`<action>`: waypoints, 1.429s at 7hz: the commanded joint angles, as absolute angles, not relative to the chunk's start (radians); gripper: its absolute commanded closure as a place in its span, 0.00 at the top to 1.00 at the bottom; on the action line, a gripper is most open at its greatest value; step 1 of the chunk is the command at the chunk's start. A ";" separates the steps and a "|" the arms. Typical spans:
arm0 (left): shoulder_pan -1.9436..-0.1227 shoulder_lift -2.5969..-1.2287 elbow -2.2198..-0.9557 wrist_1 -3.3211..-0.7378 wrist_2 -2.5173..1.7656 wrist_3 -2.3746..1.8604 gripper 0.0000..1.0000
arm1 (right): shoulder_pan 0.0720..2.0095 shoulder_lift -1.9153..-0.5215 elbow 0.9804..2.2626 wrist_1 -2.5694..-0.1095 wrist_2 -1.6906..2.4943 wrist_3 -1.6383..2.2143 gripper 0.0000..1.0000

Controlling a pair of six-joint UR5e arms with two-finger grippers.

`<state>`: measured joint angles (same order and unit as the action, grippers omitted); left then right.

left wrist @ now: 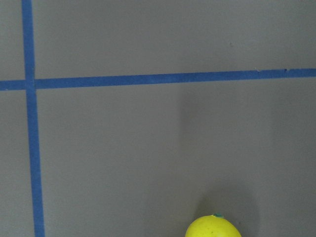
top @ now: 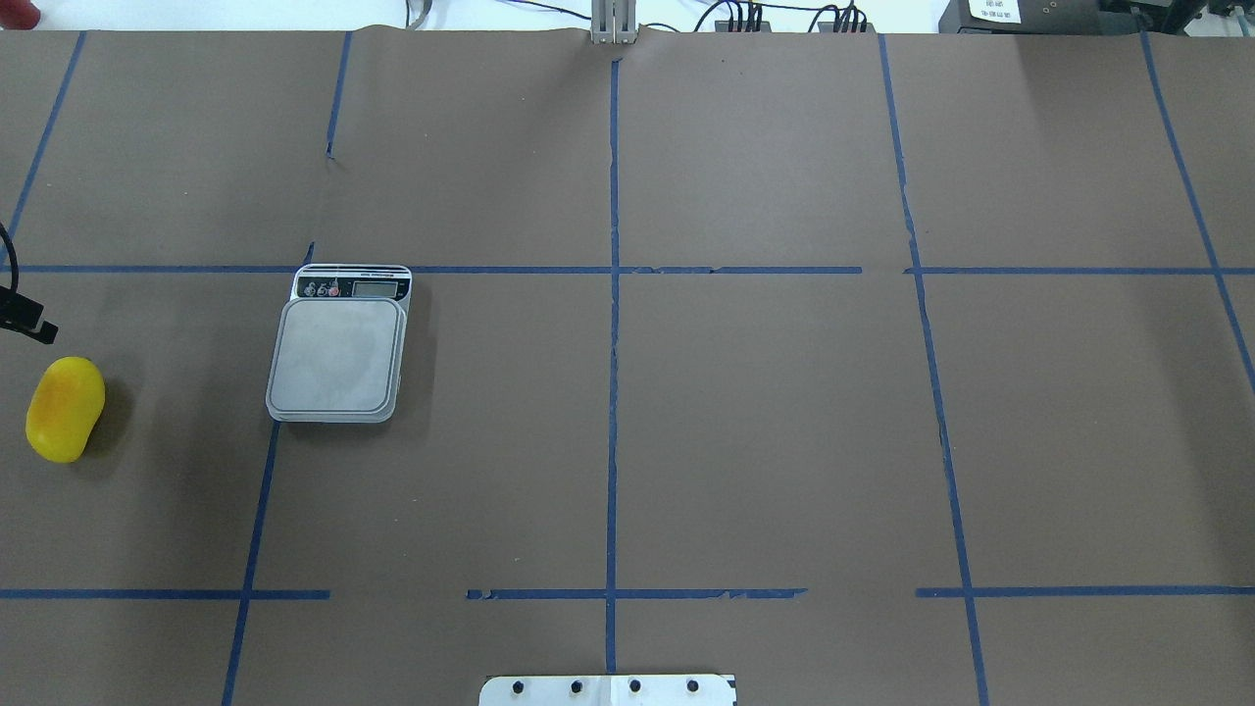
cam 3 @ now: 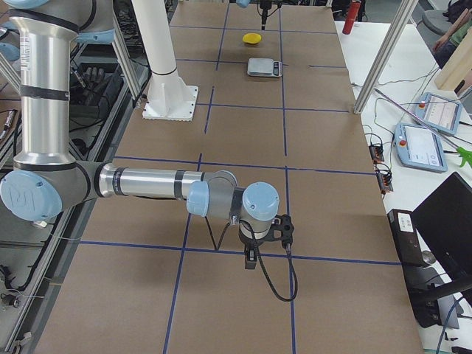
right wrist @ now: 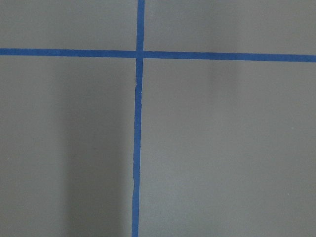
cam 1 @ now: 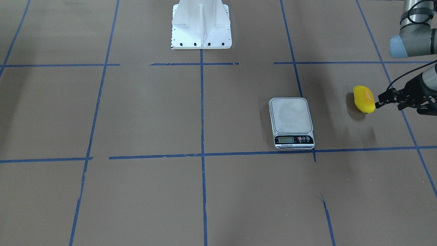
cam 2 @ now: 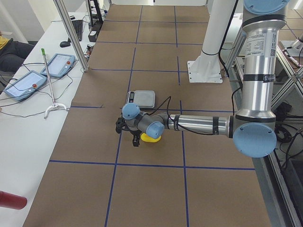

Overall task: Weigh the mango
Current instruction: 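Lower the left gripper onto the yellow mango and close on it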

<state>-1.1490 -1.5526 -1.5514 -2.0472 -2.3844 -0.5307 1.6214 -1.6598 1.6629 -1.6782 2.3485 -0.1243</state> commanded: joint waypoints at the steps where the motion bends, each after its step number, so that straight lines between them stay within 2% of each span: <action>1: -1.095 -1.523 -1.546 -2.118 -2.384 -0.580 0.99 | 1.621 -1.660 1.663 -1.678 2.349 -0.124 1.00; 5: -1.019 -1.520 -1.531 -2.121 -2.388 -0.611 0.99 | 1.621 -1.660 1.663 -1.678 2.349 -0.124 1.00; 6: -1.011 -1.520 -1.517 -2.120 -2.390 -0.611 0.87 | 1.621 -1.660 1.663 -1.678 2.349 -0.124 1.00; 7: -1.009 -1.520 -1.520 -2.121 -2.391 -0.612 0.18 | 1.621 -1.660 1.663 -1.678 2.349 -0.124 1.00; 8: -1.009 -1.520 -1.520 -2.121 -2.391 -0.626 0.00 | 1.621 -1.660 1.663 -1.678 2.349 -0.124 1.00; 9: -1.011 -1.522 -1.541 -2.121 -2.396 -0.629 0.00 | 1.621 -1.660 1.663 -1.678 2.349 -0.124 1.00; 10: -1.022 -1.507 -1.663 -2.103 -2.464 -0.649 0.00 | 1.621 -1.660 1.663 -1.678 2.349 -0.124 1.00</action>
